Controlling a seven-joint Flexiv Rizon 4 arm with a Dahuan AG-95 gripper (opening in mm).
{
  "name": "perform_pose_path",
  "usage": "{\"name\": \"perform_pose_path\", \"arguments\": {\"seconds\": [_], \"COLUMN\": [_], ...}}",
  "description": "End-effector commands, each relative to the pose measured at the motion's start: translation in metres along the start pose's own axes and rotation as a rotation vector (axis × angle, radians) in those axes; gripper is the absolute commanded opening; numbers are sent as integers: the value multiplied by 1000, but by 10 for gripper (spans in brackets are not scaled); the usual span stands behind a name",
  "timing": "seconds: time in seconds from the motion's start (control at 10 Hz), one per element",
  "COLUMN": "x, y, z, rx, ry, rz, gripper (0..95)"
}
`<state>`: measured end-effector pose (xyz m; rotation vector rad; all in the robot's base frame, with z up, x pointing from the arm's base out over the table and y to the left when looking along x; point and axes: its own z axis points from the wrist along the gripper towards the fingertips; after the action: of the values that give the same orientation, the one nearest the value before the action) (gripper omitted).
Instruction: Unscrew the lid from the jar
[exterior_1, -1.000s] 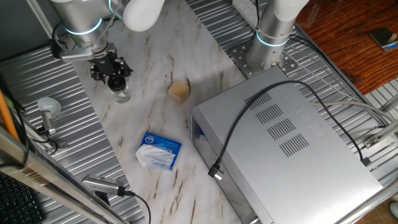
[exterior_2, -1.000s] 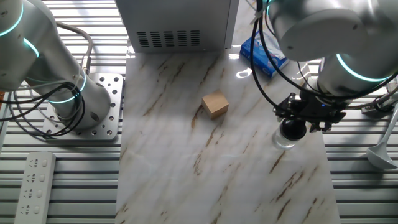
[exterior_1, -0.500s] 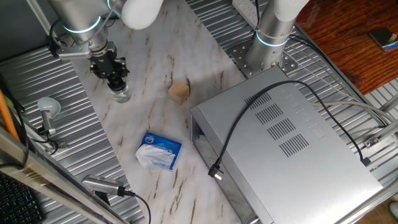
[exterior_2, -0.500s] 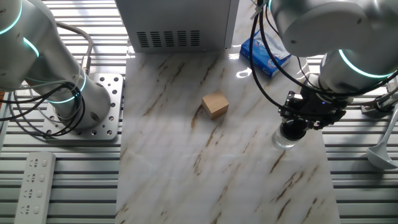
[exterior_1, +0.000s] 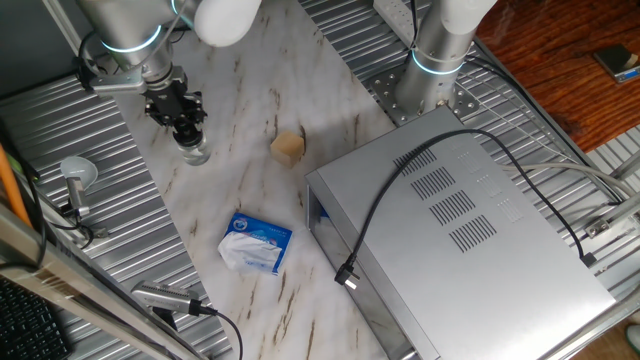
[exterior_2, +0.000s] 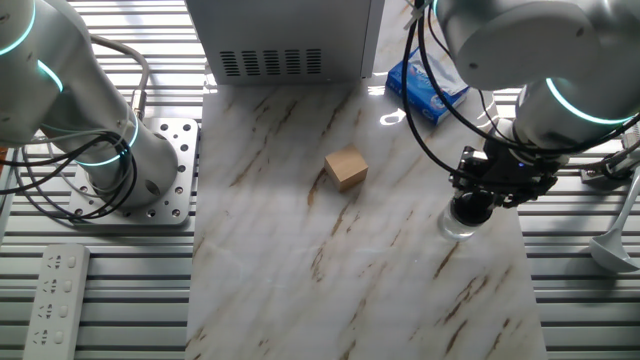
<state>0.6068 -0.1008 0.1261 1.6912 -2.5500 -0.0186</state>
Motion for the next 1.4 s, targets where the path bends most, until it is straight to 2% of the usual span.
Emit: {"name": "perform_pose_path", "arguments": {"seconds": [0.1,0.2,0.8,1.2,1.4], "x": [0,0,0,1,0], "y": [0,0,0,1,0], "z": [-1,-1,-1,-3,-1], "rx": [-1,-1,-1,5,9], "ry": [1,2,3,-15,-8], "rz": [2,3,8,20,18], "gripper": [380,190,190,190,190]}}
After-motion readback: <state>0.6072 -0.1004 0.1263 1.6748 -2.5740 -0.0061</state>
